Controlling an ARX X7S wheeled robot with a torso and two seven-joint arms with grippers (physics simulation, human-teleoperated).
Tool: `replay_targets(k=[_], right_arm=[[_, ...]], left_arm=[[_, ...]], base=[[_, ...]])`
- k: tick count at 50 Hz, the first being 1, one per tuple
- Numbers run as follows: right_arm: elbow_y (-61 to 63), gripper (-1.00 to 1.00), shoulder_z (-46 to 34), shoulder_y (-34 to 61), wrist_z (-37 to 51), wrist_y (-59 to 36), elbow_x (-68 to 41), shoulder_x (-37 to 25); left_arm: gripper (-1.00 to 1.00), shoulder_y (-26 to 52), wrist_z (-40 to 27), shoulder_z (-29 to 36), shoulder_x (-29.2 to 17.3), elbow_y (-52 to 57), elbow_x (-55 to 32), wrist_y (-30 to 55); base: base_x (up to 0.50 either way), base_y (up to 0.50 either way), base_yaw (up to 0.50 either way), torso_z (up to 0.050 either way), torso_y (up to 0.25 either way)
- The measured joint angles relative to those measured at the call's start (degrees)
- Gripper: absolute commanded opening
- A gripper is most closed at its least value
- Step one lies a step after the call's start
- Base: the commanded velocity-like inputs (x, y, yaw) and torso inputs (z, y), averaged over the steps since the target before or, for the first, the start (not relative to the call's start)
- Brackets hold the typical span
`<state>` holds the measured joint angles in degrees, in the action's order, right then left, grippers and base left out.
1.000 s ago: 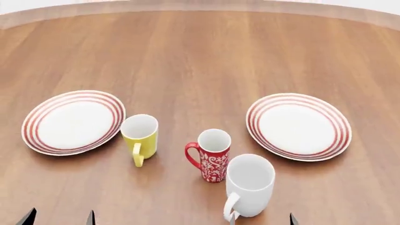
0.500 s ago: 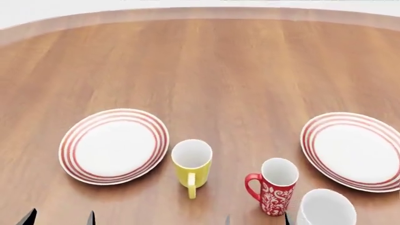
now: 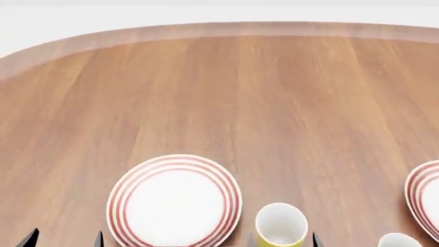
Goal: Put the red mug on the left plate.
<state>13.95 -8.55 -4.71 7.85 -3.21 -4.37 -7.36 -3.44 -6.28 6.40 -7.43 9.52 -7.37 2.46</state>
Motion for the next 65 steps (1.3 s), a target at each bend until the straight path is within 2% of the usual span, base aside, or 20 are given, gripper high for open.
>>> replay_targets(k=[8,16,39,65], right_arm=[[-0.16,1.0,-0.28,0.11,0.4,0.16,-0.62,-0.3],[-0.6,1.0,0.68,1.06,1.76,-1.28,-2.73,0.21],[6.39,1.0,7.59,3.58,17.11,-13.13,-9.85,4.6],[12.17,1.0,6.6,-0.33,31.3,-11.59,-14.89,5.38]], left_arm=[[1.0,-0.05,-0.39,0.34,-0.46,0.19,-0.39,-0.11],[1.0,-0.03,-0.7,0.58,-0.86,0.41,-0.94,-0.07],[1.0,-0.14,-1.74,1.15,-1.78,0.92,-2.2,0.04],[1.0,0.03,-2.76,1.89,-2.65,0.72,-3.04,-0.28]], base=[[0.45,0.17,0.0,0.0,0.0],[0.0,0.0,0.0,0.0,0.0],[0.0,0.0,0.0,0.0,0.0],[0.0,0.0,0.0,0.0,0.0]])
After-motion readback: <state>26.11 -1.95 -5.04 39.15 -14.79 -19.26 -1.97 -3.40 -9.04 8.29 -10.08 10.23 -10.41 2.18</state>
